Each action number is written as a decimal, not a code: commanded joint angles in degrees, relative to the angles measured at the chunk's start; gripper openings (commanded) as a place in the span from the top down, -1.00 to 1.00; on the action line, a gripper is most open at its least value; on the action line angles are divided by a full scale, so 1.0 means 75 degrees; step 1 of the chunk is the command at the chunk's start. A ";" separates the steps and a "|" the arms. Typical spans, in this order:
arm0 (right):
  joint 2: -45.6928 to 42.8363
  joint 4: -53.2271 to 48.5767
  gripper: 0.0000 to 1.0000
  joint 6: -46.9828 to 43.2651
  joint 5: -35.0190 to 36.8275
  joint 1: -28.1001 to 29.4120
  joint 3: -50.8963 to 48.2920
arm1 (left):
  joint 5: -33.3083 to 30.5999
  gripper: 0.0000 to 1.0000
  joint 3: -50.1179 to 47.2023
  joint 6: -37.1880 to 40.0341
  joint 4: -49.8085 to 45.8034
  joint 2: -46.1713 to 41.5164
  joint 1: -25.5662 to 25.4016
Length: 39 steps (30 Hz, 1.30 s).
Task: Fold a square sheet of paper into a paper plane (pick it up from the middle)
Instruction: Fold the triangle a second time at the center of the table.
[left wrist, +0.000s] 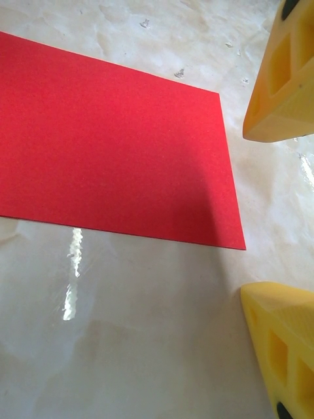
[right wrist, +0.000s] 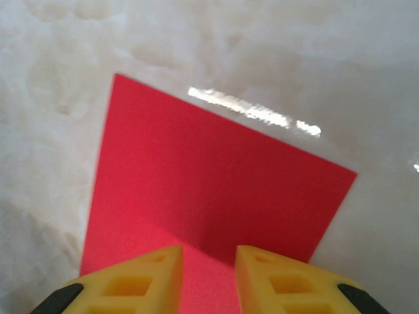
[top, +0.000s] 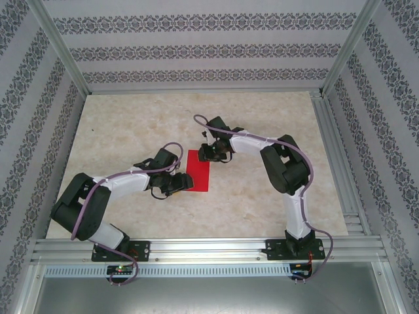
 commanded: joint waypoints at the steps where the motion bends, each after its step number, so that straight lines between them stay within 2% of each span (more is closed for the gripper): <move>1: 0.0330 -0.0204 0.42 0.0215 0.0276 -0.0018 0.0213 | 0.0438 -0.23 0.0210 -0.0031 0.0364 0.0250 0.0010; 15: 0.0598 -0.0003 0.45 0.0685 0.0190 -0.0052 -0.0258 | 0.1206 -0.22 0.0328 -0.0369 0.1121 0.0499 0.0011; 24: 0.0605 0.0094 0.46 0.0721 0.0149 -0.0030 -0.0321 | 0.1314 -0.09 0.0471 -0.0488 0.1207 0.0704 -0.0053; 31: 0.0594 0.0161 0.46 0.0741 0.0127 -0.0010 -0.0397 | 0.1360 -0.07 0.0589 -0.0540 0.1285 0.0918 -0.0129; 39: 0.0622 0.0212 0.46 0.0757 0.0104 0.0005 -0.0451 | 0.1292 0.16 0.0632 -0.0564 0.1366 0.0734 -0.0132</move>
